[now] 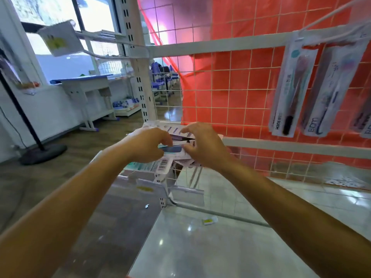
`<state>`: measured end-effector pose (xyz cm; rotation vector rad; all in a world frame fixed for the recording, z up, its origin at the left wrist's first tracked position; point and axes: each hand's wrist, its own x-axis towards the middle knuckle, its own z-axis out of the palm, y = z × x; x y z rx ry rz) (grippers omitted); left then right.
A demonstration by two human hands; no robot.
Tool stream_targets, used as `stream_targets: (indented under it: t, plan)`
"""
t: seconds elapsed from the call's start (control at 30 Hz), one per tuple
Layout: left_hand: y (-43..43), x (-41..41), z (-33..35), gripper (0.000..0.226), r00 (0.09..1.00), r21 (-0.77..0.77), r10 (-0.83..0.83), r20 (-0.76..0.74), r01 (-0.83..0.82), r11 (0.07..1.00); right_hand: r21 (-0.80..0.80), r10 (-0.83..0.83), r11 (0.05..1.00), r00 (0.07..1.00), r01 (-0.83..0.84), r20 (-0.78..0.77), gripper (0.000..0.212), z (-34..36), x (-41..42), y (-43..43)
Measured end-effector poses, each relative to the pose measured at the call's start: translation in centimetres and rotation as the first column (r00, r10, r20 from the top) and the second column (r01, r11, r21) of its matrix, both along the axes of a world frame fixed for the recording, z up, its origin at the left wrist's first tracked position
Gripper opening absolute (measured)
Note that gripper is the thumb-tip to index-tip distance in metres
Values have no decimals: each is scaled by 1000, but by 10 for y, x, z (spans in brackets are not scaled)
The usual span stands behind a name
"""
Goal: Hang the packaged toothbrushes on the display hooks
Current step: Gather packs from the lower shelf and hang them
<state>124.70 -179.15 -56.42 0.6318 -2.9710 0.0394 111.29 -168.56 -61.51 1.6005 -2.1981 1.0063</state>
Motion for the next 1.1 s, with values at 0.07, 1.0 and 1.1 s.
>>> stream_targets:
  t: [0.07, 1.0, 1.1]
  plan:
    - [-10, 10, -4, 40, 998, -69, 43, 40, -40, 997, 49, 21, 999, 999, -19, -45, 41, 0, 9, -12]
    - [-60, 29, -42, 67, 992, -21, 44, 118, -42, 999, 510, 124, 860, 969, 2, -213, 48, 9, 27, -48]
    - [-57, 30, -47, 63, 995, -25, 35, 94, -33, 999, 561, 145, 828, 963, 7, -226, 56, 9, 30, -44]
